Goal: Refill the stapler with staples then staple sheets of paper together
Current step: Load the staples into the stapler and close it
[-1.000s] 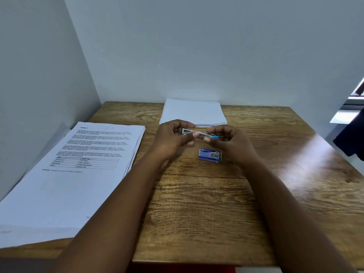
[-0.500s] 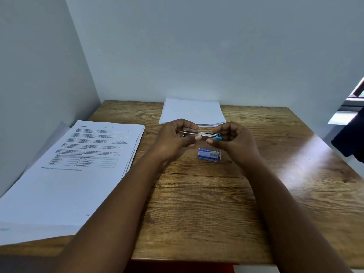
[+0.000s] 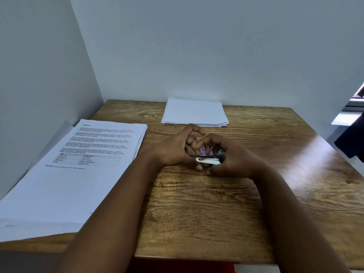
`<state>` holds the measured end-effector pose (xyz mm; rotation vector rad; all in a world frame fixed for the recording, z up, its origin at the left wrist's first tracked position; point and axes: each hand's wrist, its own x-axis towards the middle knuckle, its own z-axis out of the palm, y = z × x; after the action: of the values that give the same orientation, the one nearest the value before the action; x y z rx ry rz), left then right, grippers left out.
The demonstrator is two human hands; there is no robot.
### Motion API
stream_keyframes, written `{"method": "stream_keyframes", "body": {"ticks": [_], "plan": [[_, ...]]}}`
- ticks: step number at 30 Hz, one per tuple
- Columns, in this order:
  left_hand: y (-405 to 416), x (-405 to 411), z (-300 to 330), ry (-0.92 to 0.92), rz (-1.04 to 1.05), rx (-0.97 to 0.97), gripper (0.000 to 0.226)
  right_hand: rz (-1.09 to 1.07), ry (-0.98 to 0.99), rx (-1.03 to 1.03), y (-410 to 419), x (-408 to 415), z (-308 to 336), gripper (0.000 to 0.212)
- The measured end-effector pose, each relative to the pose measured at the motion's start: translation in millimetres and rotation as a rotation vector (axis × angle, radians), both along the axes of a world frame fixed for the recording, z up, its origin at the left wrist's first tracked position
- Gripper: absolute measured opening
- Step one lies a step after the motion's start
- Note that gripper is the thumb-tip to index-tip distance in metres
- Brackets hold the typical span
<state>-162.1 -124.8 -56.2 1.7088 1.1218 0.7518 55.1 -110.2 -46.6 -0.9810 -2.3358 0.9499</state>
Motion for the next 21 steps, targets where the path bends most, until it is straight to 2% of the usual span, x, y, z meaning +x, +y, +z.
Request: {"method": "stream_keyframes", "body": {"ticks": [3,6,9,11,13,16,19,21], "plan": [[-3.2,1.5,-0.4,0.051,-0.015,0.014,0.093,0.031,-0.031,-0.049,0.5,3.9,1.3,0.069],[-6.3,4.9,-0.5,0.124,-0.021,0.041,0.092,0.015,-0.046,-0.079,0.6,5.4,2.6,0.068],[-6.5,7.9,-1.5,0.110,-0.034,0.032,0.088,0.009,-0.027,-0.115,-0.8,6.3,3.9,0.066],[-6.3,8.8,-0.9,0.106,-0.029,0.020,0.085,0.030,0.016,-0.128,-0.2,6.2,4.0,0.062],[-7.2,9.4,-0.3,0.073,-0.017,0.007,0.081,0.042,0.118,-0.148,0.8,4.3,4.4,0.048],[-8.8,6.2,1.0,0.002,0.041,0.005,0.078,-0.048,0.189,-0.005,1.2,-3.5,1.0,0.023],[-10.4,6.1,3.0,-0.037,0.123,0.043,0.067,-0.203,0.168,0.219,2.1,-9.3,-7.7,0.019],[-11.3,10.4,3.0,0.008,0.233,0.148,0.057,-0.274,0.116,0.314,3.3,-11.8,-12.2,0.017]]}}
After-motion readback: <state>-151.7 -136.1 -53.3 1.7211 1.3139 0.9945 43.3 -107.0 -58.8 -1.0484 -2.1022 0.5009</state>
